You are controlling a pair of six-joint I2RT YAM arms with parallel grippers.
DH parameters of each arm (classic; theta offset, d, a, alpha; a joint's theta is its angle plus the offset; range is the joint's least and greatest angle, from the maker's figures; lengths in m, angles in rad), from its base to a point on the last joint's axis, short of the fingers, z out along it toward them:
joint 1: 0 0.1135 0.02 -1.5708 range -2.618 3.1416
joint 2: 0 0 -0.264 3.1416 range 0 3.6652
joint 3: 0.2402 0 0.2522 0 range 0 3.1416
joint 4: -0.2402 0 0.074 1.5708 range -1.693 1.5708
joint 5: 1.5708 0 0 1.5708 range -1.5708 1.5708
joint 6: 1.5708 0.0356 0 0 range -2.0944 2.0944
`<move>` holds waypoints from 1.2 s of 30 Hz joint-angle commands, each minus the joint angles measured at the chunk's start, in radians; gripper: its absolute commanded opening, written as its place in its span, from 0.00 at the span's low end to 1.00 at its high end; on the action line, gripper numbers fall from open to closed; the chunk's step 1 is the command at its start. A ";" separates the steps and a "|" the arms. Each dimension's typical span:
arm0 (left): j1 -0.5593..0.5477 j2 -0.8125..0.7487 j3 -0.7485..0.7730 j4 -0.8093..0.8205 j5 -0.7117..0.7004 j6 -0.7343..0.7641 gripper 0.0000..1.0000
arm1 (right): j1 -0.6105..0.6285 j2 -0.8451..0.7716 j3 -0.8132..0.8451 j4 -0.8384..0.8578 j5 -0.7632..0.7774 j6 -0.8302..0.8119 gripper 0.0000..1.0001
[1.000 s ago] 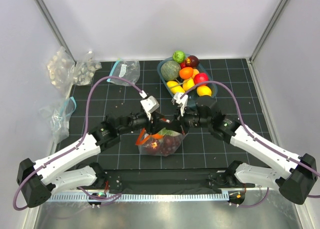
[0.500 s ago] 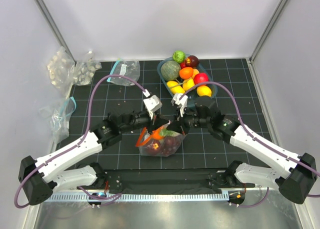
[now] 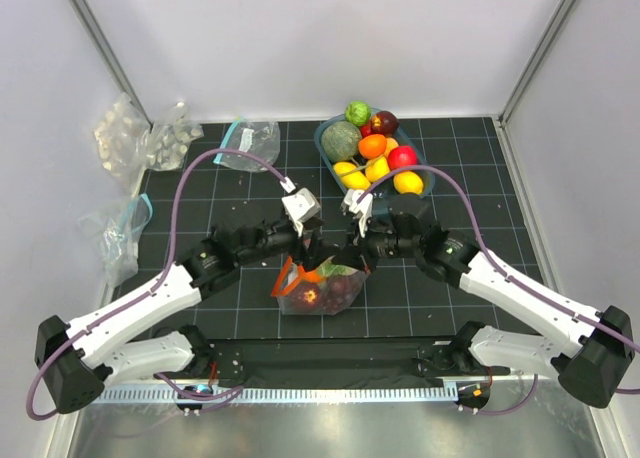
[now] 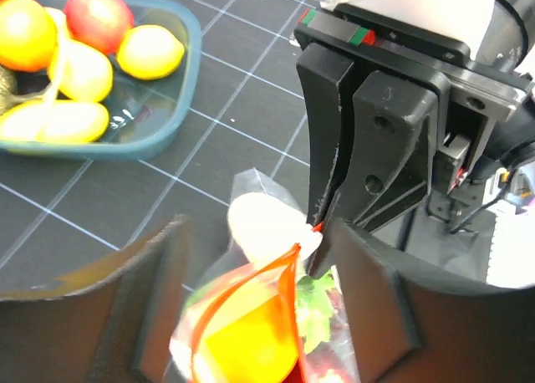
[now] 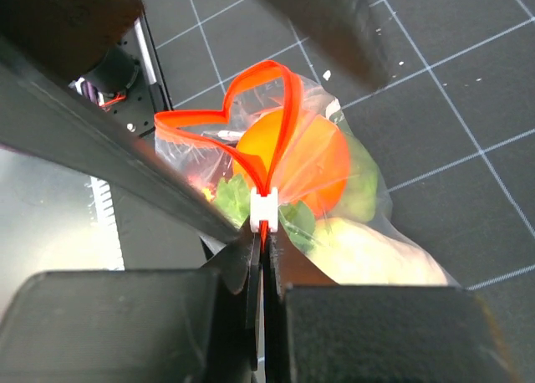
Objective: Place the food in the zip-top bag and seal the zipper
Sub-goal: Zip the zipper food storage bag at the center of the board.
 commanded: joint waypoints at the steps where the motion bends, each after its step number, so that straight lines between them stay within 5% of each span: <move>1: -0.007 -0.049 -0.010 -0.002 -0.007 0.052 0.75 | 0.009 -0.024 0.023 0.090 -0.052 -0.012 0.01; 7: -0.007 -0.106 -0.051 0.039 -0.006 0.041 0.79 | 0.016 -0.054 -0.001 0.116 -0.116 -0.047 0.01; 14: -0.007 -0.031 0.021 -0.015 0.148 0.011 0.59 | 0.022 -0.062 -0.012 0.133 -0.124 -0.062 0.01; 29: -0.007 0.059 0.085 -0.076 0.255 0.012 0.44 | 0.024 -0.076 -0.021 0.136 -0.038 -0.056 0.01; 32: -0.007 0.077 0.093 -0.082 0.267 0.009 0.34 | 0.022 -0.099 -0.033 0.150 -0.012 -0.058 0.01; 36: -0.007 0.063 0.091 -0.078 0.264 0.000 0.41 | 0.022 -0.125 -0.052 0.169 0.013 -0.058 0.01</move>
